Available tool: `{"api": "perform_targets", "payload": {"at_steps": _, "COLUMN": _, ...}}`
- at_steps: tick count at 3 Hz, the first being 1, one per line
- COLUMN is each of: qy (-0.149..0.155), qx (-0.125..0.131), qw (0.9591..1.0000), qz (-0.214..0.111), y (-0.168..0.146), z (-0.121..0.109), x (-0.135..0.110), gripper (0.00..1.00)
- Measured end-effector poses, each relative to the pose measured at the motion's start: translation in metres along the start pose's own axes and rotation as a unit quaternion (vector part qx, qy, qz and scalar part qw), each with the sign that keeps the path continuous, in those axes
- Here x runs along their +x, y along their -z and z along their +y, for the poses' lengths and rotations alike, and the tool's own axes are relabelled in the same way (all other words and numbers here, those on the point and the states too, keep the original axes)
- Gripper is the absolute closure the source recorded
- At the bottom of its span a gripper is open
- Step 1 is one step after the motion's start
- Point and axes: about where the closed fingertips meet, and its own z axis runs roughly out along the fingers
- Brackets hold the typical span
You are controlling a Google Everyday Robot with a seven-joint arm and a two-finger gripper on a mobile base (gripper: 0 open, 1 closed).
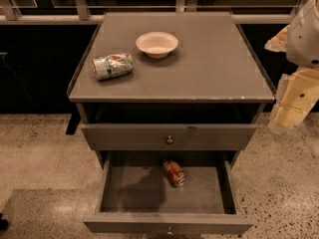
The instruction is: Pick coke can from middle drawer and place on counter
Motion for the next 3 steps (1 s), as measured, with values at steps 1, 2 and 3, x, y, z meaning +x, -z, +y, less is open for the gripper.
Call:
{"api": "perform_targets", "payload": {"at_steps": 1, "qy": 0.0, "qx": 0.0, "qw": 1.0, "qz": 0.0, "y": 0.0, "z": 0.0, "x": 0.0, "gripper": 0.0}}
{"api": "perform_targets", "payload": {"at_steps": 2, "qy": 0.001, "qx": 0.006, "qw": 0.9999, "qz": -0.01, "y": 0.001, "z": 0.0, "x": -0.001, "gripper": 0.0}}
{"api": "perform_targets", "payload": {"at_steps": 3, "qy": -0.003, "qx": -0.006, "qw": 0.9984, "qz": -0.056, "y": -0.029, "z": 0.015, "x": 0.011, "gripper": 0.0}}
